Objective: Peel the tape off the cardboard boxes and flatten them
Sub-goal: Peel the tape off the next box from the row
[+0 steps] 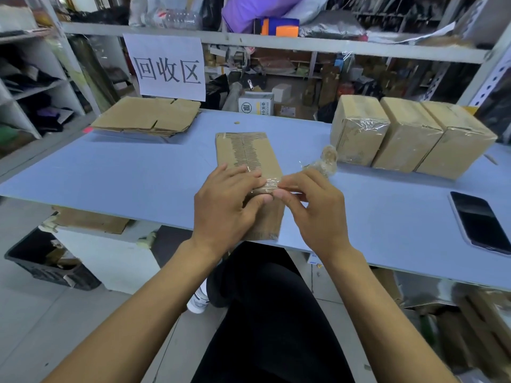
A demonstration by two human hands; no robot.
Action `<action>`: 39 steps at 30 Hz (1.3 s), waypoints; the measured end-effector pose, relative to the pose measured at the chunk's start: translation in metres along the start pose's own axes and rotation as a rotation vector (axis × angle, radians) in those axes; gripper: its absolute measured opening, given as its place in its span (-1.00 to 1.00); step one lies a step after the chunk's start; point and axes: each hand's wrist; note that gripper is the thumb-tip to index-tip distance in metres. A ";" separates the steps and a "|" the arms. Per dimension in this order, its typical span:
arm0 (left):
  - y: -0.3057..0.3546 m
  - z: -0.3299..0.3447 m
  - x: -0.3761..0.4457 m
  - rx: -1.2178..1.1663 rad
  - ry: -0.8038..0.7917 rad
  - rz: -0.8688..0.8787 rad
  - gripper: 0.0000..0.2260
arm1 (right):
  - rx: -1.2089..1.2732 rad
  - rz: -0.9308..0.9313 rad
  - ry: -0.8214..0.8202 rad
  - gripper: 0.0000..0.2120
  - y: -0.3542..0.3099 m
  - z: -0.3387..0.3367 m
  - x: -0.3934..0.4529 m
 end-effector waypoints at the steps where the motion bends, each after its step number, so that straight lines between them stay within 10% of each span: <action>1: 0.000 0.000 -0.001 0.001 0.006 -0.004 -0.75 | 0.075 0.070 -0.016 -0.84 -0.001 -0.002 0.000; 12: 0.005 -0.002 0.003 0.041 0.053 0.014 -0.74 | 0.238 0.537 0.252 -0.85 -0.031 0.012 -0.001; 25: 0.014 -0.013 0.010 0.176 0.098 0.030 -0.68 | 0.137 0.475 0.230 -0.94 -0.035 0.010 -0.001; 39: 0.010 -0.021 0.024 0.152 -0.073 -0.174 -0.58 | -0.041 0.185 0.058 -0.58 -0.042 0.034 -0.007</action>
Point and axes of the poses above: each hand's wrist, its own x-axis towards the middle knuckle, its own z-axis out of the palm, y = z × x, and after that the axes turned 15 degrees about -z, right-handed
